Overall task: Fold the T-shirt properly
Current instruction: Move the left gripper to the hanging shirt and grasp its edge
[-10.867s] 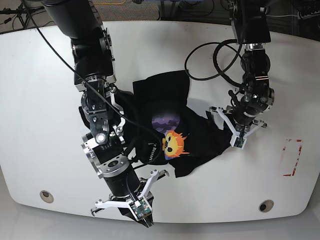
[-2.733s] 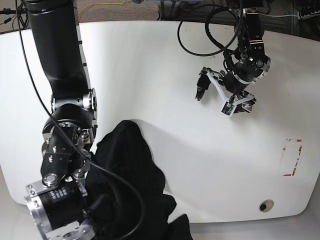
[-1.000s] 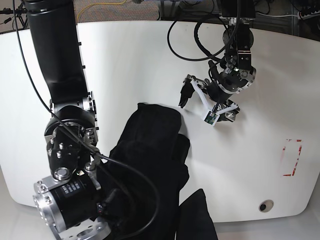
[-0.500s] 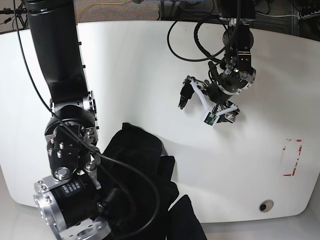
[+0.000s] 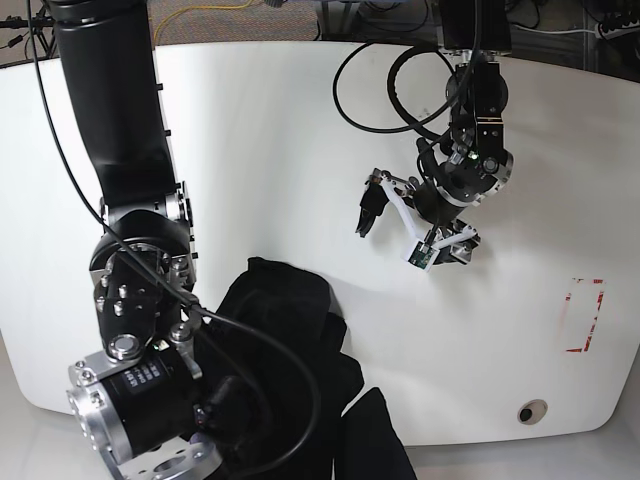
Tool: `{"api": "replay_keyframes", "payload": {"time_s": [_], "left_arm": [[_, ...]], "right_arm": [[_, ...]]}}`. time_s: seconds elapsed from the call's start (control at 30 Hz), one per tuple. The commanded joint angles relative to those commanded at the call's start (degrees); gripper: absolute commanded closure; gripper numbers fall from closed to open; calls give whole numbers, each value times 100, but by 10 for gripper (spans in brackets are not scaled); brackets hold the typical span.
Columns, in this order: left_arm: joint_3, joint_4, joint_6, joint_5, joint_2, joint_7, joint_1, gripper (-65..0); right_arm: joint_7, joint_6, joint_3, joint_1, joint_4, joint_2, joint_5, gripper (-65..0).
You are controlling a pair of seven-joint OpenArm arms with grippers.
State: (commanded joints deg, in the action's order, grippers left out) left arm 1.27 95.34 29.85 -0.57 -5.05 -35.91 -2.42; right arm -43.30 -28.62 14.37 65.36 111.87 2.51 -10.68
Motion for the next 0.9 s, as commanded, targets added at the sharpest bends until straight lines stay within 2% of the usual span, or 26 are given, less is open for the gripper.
{"api": "replay_keyframes", "payload": {"time_s": [0.1,0.27,0.67,0.9], "left_arm": [[0,-237,0,0,-26,44,-123,-625],[-18,-615,18,9,-44,413,-325,-625],[-888,-1635,18,0,-35,993,-589,-625],[-993,-2136,-9,0,-44,1292,-818,-625]], "right_arm": [[0,0,0,0,0,-35,0,0],[0,0,0,0,0,-44,0,0],[0,0,0,0,0,-53,0,0],[0,0,0,0,70,-53,-9,0]]}}
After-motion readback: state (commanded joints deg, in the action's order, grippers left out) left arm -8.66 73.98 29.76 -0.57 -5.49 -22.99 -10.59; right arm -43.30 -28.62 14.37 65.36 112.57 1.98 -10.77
